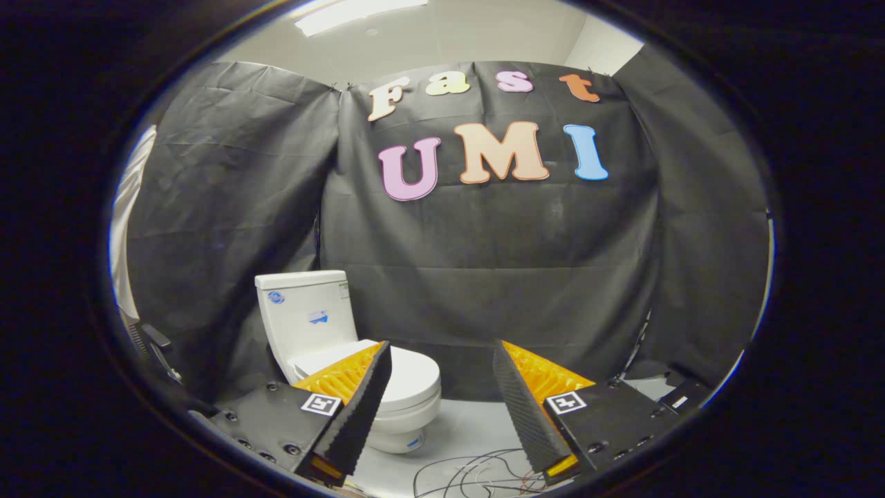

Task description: Open the toilet lid.

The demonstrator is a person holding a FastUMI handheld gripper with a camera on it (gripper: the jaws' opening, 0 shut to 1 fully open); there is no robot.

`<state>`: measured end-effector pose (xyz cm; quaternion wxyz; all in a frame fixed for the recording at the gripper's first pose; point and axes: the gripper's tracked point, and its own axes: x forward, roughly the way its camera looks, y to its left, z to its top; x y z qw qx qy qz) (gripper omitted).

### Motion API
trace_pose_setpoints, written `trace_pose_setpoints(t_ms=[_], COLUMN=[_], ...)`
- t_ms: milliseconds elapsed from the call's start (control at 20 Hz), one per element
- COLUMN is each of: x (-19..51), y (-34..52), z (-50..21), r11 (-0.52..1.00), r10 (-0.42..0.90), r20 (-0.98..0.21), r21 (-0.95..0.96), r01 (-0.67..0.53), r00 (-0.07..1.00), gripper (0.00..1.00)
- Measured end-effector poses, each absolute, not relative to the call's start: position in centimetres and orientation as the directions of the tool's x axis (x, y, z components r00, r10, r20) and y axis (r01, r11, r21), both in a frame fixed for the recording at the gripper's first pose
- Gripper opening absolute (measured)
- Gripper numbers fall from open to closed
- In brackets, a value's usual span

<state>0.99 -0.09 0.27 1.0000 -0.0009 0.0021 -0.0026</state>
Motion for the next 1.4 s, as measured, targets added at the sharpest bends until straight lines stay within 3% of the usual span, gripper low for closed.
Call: trace_pose_setpoints(t_ms=[750, 1050, 1400], x=[1.1, 4.5, 7.6], y=[-0.1, 0.3, 0.2], z=[0.1, 0.2, 3.8], r11=[1.0, 0.999, 0.994], r10=[-0.008, -0.011, -0.093], r20=[-0.004, 0.008, 0.152], r21=[-0.002, -0.041, -0.039], r01=[0.008, 0.012, 0.1], r00=[1.0, 1.0, 0.984], gripper=[0.92, 0.91, 0.91])
